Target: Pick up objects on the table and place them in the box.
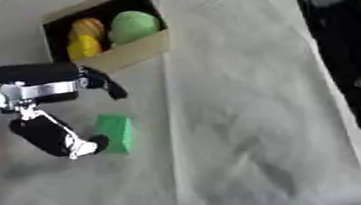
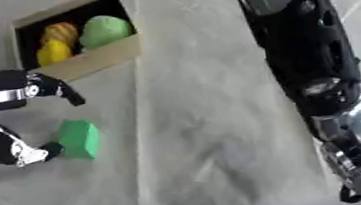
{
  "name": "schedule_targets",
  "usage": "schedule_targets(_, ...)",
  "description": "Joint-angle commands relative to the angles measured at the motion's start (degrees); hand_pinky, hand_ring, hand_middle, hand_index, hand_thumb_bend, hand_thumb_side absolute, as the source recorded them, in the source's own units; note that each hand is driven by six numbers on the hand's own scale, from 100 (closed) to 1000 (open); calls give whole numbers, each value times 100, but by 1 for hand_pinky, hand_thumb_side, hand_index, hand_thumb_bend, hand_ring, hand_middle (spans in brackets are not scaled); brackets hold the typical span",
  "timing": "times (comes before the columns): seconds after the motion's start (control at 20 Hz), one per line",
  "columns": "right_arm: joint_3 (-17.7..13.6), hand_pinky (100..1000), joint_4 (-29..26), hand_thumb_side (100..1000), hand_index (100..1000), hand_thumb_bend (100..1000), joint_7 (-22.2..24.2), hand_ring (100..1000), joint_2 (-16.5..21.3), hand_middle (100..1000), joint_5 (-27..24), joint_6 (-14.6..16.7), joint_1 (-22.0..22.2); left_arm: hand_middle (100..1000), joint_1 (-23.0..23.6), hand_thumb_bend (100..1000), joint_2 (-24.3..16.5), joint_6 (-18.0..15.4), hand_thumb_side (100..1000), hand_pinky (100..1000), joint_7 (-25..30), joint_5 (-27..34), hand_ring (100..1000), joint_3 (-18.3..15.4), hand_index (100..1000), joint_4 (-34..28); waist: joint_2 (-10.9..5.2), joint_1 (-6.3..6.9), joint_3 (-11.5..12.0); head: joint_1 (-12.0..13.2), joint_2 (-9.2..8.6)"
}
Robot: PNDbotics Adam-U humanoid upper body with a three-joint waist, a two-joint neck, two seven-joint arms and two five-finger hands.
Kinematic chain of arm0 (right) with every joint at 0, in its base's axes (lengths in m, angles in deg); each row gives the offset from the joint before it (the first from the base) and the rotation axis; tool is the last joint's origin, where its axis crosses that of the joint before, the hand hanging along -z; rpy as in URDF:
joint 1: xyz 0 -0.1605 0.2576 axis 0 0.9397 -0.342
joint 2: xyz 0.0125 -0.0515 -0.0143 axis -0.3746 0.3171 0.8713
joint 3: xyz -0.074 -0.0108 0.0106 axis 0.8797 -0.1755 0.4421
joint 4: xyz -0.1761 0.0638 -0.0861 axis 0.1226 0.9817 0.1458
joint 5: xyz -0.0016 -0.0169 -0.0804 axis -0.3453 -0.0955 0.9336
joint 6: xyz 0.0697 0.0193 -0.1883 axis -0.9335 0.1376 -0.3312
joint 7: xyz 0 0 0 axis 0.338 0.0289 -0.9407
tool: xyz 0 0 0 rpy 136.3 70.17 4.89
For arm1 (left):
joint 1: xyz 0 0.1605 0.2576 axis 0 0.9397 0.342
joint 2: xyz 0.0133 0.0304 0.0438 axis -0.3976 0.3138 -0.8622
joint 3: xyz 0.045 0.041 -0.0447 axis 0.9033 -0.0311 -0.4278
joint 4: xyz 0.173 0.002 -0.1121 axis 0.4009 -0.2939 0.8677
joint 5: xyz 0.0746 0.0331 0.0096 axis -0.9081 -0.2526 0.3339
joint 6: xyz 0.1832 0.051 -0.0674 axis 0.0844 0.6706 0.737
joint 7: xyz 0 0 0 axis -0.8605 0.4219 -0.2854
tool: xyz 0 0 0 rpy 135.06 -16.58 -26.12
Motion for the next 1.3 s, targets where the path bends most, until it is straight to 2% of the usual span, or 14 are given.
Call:
schedule_targets(0.05, -54, 697, -137, 415, 906, 100, 16, 791, 19, 718, -57, 9, -75, 826, -33, 328, -15, -39, 224, 990, -21, -104, 984, -38, 917, 52, -176, 81, -10, 21, 24)
schedule_targets(0.65, -76, 698, -179, 415, 905, 100, 51, 790, -37, 717, -111, 8, -39, 825, 142, 371, 146, -282, 230, 986, -168, -500, 982, -14, 913, 573, -166, 53, -39, 50, 24)
schedule_targets(0.9, -79, 701, -198, 415, 905, 100, 74, 790, -43, 718, -145, 15, -6, 813, 187, 337, 219, -320, 219, 977, -273, -596, 975, -27, 907, 719, -162, 44, -47, 68, 24)
schedule_targets(1.3, -101, 701, -235, 415, 905, 100, 83, 789, -48, 716, -208, 6, 29, 800, 228, 343, 302, -398, 213, 959, -457, -776, 963, -4, 890, 886, -146, 30, -51, 85, 24)
